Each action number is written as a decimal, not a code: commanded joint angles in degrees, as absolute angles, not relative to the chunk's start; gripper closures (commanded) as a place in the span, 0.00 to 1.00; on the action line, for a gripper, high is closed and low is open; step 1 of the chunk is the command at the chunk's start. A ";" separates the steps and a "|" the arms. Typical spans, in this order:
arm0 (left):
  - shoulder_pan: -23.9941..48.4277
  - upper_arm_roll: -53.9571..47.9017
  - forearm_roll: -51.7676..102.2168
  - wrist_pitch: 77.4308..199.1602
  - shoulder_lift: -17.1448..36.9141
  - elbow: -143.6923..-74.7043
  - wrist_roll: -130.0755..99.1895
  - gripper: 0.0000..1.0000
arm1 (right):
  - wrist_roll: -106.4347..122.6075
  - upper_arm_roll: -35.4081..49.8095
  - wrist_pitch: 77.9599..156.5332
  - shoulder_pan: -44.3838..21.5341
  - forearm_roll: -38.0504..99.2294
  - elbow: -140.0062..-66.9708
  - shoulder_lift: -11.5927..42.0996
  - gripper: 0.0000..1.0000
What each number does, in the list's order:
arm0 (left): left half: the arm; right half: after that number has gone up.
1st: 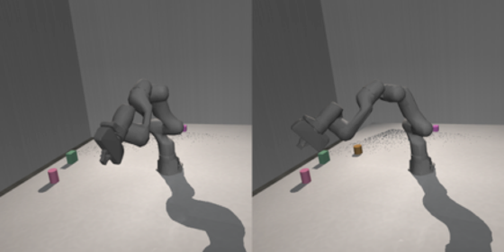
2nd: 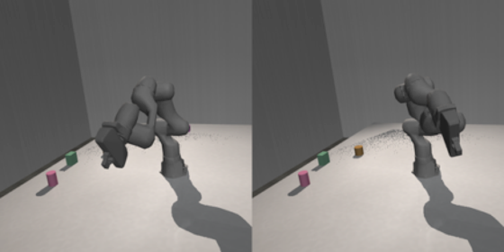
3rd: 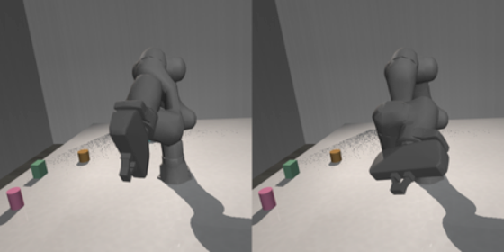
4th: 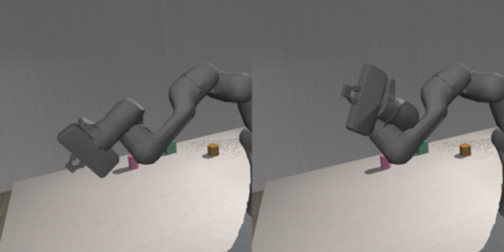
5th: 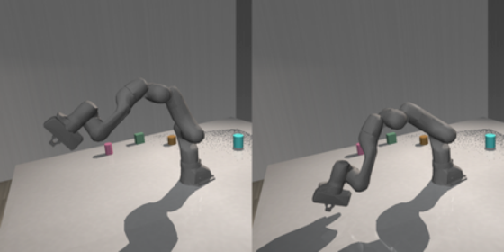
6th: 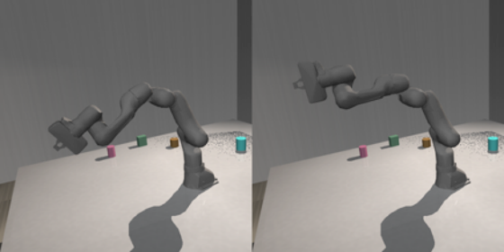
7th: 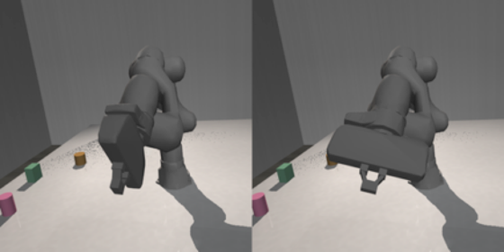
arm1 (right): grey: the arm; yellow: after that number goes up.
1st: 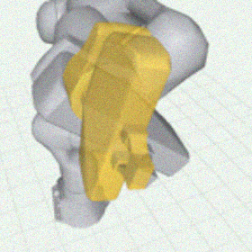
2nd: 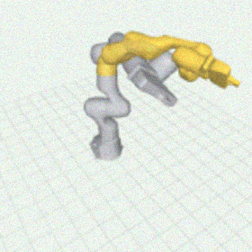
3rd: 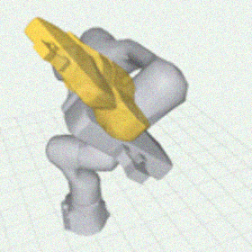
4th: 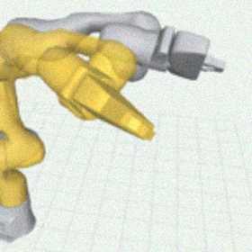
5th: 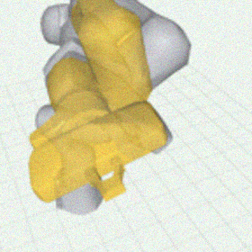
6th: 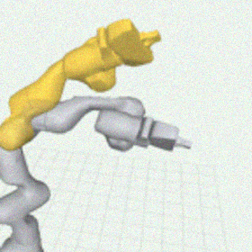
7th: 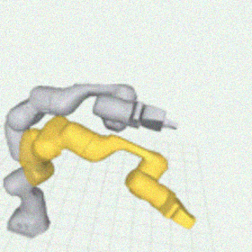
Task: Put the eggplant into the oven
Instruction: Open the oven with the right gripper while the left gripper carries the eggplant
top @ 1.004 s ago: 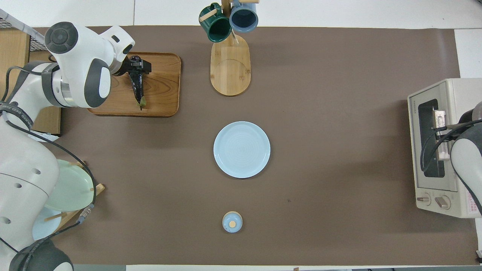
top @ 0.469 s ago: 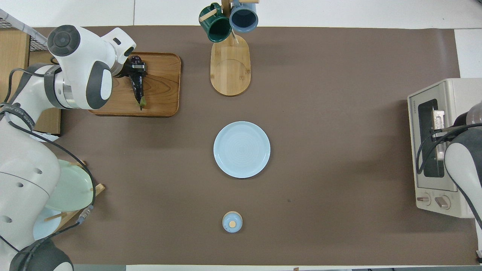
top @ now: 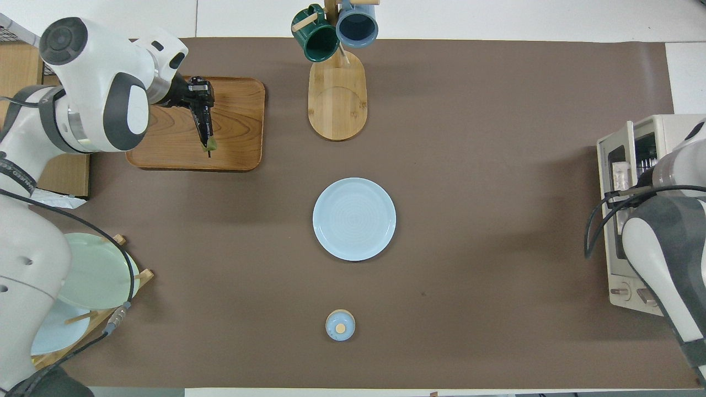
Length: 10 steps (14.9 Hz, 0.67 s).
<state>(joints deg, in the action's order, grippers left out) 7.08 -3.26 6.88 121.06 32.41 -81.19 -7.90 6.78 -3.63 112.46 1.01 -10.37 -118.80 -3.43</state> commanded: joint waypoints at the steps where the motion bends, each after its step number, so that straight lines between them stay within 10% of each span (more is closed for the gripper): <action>1: 8.34 -3.16 8.00 109.38 22.44 -84.19 -12.73 1.00 | 6.15 -3.69 123.56 2.02 -10.20 -123.04 0.52 1.00; 10: 24.85 -3.34 10.81 115.71 8.10 -103.33 -29.16 1.00 | 0.26 -3.60 134.73 -3.34 -7.38 -127.27 5.01 1.00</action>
